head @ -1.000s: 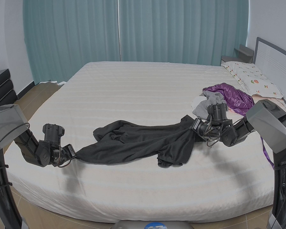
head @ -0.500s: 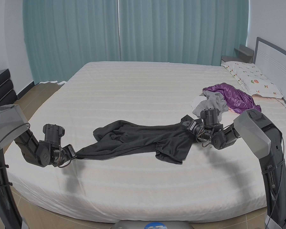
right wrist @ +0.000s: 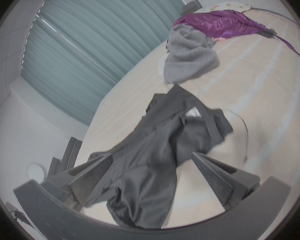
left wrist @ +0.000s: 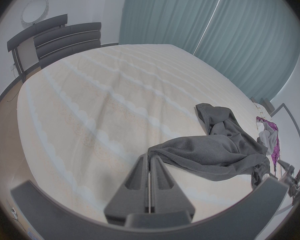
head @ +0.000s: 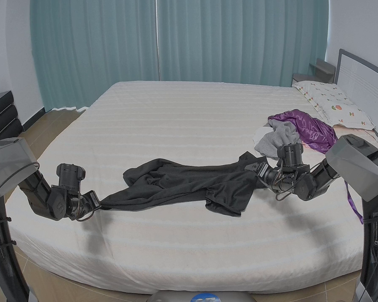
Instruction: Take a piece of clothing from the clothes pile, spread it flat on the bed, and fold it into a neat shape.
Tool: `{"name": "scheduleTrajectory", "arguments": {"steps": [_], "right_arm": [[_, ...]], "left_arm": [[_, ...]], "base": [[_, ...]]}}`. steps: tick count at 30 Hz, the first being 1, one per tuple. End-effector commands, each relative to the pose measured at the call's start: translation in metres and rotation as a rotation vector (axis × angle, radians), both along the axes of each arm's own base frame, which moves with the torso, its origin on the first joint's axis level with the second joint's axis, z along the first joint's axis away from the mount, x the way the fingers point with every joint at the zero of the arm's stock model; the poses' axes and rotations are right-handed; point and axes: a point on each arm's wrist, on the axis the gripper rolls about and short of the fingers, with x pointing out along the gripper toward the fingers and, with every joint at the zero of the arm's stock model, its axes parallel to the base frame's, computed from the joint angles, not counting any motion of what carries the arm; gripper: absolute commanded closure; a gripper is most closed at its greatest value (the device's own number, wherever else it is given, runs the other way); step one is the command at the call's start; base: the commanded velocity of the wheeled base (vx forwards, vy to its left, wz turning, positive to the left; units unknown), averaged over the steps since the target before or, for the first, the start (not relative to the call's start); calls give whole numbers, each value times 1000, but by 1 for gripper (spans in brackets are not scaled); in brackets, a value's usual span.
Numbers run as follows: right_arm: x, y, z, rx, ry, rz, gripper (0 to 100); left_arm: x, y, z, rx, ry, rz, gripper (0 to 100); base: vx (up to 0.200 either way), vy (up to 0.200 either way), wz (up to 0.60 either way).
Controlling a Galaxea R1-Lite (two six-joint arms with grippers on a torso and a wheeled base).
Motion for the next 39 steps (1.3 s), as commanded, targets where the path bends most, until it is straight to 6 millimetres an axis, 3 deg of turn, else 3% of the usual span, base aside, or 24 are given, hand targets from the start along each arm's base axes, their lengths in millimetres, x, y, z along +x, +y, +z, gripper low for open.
{"name": "scheduleTrajectory", "arguments": {"steps": [1,5,8,14,24,25,31,39], "right_arm": [[-36,16,10,19,55,85,0],[-55,35,-7,30,138,163,0],[-58,48,-15,48,170,174,0],[-58,57,-34,29,224,188,0],[-51,62,-35,35,227,180,0],[-50,63,-37,40,232,175,100],[-55,58,-24,73,232,146,100],[-81,24,5,119,248,102,100]], "left_arm": [[-1,0,1,0,-2,0,100],[-1,0,1,0,-2,0,100],[-1,0,1,0,-2,0,100],[-1,0,1,0,-2,0,100],[-1,0,1,1,-2,-1,100],[-1,0,1,1,-2,-1,100],[-2,0,1,0,3,-2,100],[-7,1,1,6,14,-4,100]], "base": [[0,0,0],[0,0,0],[0,0,0],[0,0,0],[0,0,0],[0,0,0],[0,0,0],[0,0,0]]}}
